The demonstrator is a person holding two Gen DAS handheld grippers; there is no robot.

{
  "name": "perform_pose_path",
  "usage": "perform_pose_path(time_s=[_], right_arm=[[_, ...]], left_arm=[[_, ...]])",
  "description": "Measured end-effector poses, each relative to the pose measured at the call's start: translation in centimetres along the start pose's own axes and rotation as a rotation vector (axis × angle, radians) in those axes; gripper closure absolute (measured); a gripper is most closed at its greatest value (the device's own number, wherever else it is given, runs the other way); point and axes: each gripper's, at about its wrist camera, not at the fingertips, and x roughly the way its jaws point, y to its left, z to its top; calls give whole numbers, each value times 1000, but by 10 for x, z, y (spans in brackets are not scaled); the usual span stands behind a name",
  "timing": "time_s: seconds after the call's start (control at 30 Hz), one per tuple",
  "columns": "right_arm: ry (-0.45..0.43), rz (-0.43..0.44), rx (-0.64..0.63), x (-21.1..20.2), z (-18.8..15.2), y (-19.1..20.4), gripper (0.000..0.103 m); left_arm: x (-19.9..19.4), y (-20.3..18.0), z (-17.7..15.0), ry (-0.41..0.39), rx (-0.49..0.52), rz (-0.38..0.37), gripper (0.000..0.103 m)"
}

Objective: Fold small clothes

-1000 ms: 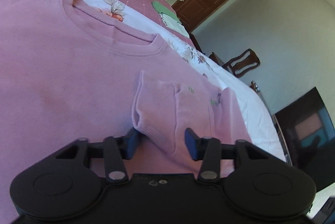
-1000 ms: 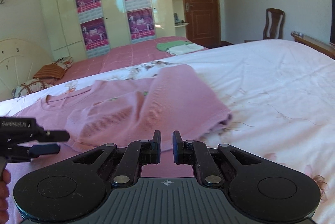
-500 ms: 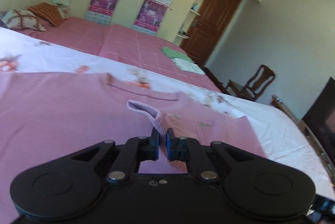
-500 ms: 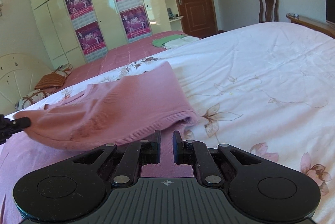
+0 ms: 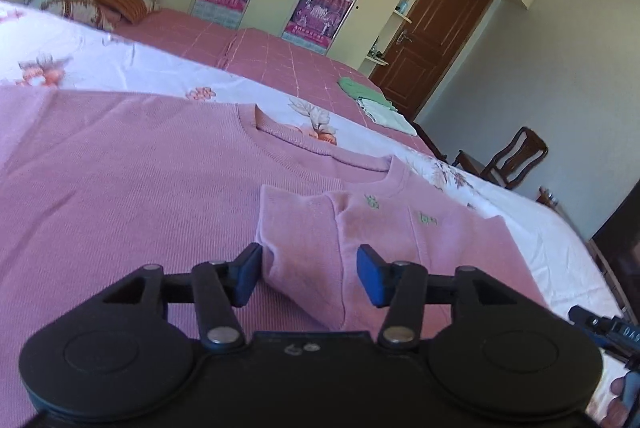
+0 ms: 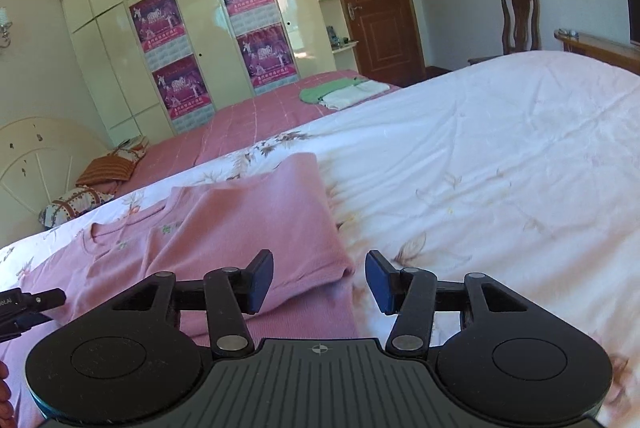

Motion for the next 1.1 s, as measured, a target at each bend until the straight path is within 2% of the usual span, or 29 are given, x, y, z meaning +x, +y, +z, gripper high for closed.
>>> perform_pose_path(time_s=[0.1, 0.17, 0.2, 0.27, 0.3, 0.37, 0.43, 0.5, 0.6, 0.63, 0.67, 0.73, 0.77, 0.8, 0.83, 0.87, 0.93, 1.0, 1.03, 1.07, 1.1], right_arm=[[7, -11, -15, 18, 11, -8, 52], [31, -10, -19, 32, 15, -12, 53], [47, -6, -21, 39, 14, -14, 53], [80, -20, -42, 48, 10, -16, 53], [104, -35, -50, 53, 6, -17, 53], [101, -34, -69, 52, -1, -19, 54], [93, -33, -99, 51, -5, -19, 54], [96, -39, -120, 52, -7, -17, 54], [104, -27, -125, 51, 2, -18, 54], [90, -17, -121, 49, 5, -19, 54], [72, -11, -125, 48, 11, -20, 54], [50, -2, -133, 53, 22, -20, 54], [42, 7, -131, 58, 28, -20, 54], [36, 19, -134, 64, 34, -18, 56], [33, 36, -147, 70, 40, -14, 71], [32, 48, -162, 77, 45, -10, 83], [33, 62, -187, 94, 55, -3, 90], [38, 73, -199, 112, 64, 2, 90], [45, 78, -205, 121, 67, 4, 90], [50, 72, -213, 130, 70, 5, 90], [55, 64, -212, 137, 72, 5, 90]], left_arm=[[22, 11, 8, 50, -88, -32, 66], [30, 10, 11, 53, -84, -24, 97], [25, 7, 10, 2, -69, -11, 97], [-1, -2, 6, -177, -18, -17, 97], [-11, -6, 1, -221, 6, 4, 97], [-18, -8, -8, -240, 29, 53, 97], [-9, -3, -16, -181, 40, 99, 97], [2, 5, -17, -93, 7, 92, 94], [-3, 9, -9, -107, 2, 98, 58], [-4, 8, -5, -119, 14, 118, 39], [0, 7, -1, -111, 24, 133, 36], [12, 6, 6, -53, 42, 138, 41], [16, 2, 8, -47, 87, 172, 65], [20, -2, 8, -36, 136, 226, 77], [19, -1, 9, -48, 141, 255, 87], [19, 1, 9, -54, 124, 258, 88], [16, 3, 8, -66, 126, 271, 85], [16, 3, 9, -56, 107, 241, 71], [17, 1, 10, -54, 108, 227, 51], [18, -3, 11, -50, 121, 217, 39], [19, -6, 11, -47, 136, 217, 37]])
